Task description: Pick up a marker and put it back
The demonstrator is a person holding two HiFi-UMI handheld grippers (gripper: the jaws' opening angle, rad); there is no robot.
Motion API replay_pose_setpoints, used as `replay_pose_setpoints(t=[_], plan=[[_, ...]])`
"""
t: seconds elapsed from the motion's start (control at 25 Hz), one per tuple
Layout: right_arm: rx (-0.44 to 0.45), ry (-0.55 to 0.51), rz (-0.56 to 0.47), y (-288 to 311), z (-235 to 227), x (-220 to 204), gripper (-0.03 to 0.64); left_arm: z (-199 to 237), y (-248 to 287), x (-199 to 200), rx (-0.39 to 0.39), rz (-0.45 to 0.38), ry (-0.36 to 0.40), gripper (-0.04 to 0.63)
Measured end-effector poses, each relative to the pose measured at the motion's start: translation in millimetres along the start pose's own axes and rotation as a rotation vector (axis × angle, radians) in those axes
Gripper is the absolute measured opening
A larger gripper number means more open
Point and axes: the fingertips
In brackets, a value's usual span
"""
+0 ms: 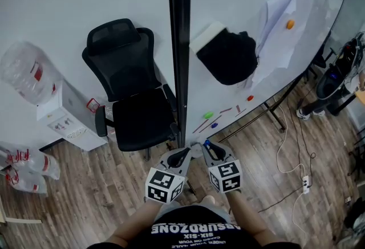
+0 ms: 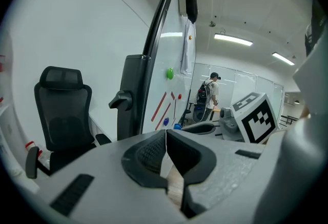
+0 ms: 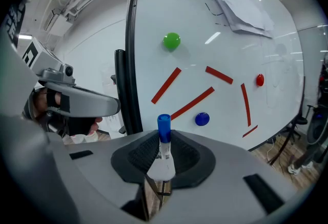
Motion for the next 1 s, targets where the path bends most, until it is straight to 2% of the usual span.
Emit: replay_pose_setpoints(t=[0.44, 1.0], plan=[[0.003, 0.004, 0.023, -0.1, 1.1, -10.7, 0.063, -0.9, -0.4, -0.6, -0.003, 0.0, -0.002, 0.008], [-0.006, 0.016, 0.03, -4.2, 3.0, -16.2, 0.094, -3.6, -3.5, -4.4, -0.012, 0.005, -0.004, 0.008]])
Point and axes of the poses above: the fingertips, and each gripper's own axes: y forward along the fingers, z to its left, x out of its top, and after that the axes turned 14 degrees about x, right-handed
